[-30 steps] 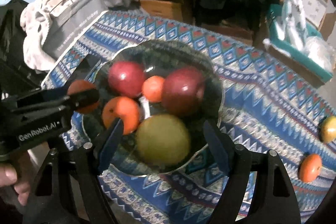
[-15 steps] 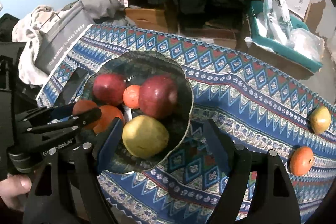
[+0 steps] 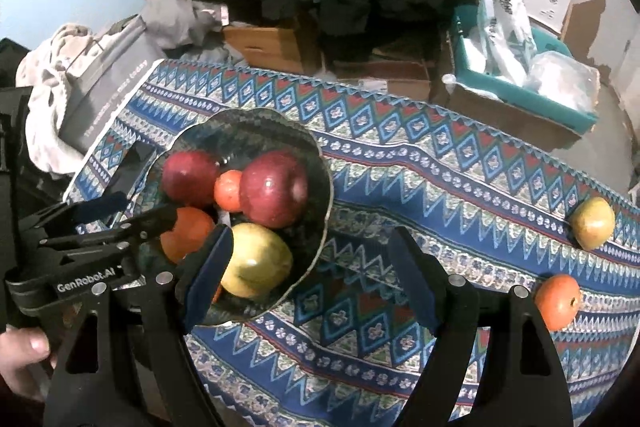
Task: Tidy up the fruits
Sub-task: 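Move both tools back from the plate toward the yellow pear and orange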
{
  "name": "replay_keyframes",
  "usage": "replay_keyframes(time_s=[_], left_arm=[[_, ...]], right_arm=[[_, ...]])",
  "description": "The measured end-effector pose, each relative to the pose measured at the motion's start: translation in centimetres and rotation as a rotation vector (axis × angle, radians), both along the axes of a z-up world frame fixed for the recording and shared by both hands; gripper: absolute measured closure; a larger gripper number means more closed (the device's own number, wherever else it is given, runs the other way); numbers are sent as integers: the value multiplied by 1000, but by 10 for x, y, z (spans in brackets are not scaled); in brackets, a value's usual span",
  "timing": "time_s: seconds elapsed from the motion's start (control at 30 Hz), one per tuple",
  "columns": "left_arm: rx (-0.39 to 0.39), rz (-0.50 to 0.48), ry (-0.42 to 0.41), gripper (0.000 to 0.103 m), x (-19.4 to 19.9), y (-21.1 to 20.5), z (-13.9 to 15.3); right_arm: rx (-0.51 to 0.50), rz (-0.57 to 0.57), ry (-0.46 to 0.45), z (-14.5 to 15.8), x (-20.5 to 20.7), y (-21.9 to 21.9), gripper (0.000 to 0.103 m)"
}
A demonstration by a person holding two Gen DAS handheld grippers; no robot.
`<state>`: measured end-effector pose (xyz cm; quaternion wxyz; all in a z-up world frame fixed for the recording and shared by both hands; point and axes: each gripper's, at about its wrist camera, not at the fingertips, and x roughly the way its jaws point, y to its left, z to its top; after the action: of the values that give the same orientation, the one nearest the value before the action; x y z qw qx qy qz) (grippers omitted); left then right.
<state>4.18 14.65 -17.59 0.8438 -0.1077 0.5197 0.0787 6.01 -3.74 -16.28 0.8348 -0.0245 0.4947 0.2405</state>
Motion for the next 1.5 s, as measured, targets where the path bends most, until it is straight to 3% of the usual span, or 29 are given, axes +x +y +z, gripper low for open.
replay_keyframes(time_s=[0.83, 1.5], left_arm=[[-1, -121, -51, 26, 6, -66, 29], [68, -265, -87, 26, 10, -148, 46]], right_arm=[[-63, -211, -108, 31, -8, -101, 18], [-114, -425, -163, 44, -30, -209, 18]])
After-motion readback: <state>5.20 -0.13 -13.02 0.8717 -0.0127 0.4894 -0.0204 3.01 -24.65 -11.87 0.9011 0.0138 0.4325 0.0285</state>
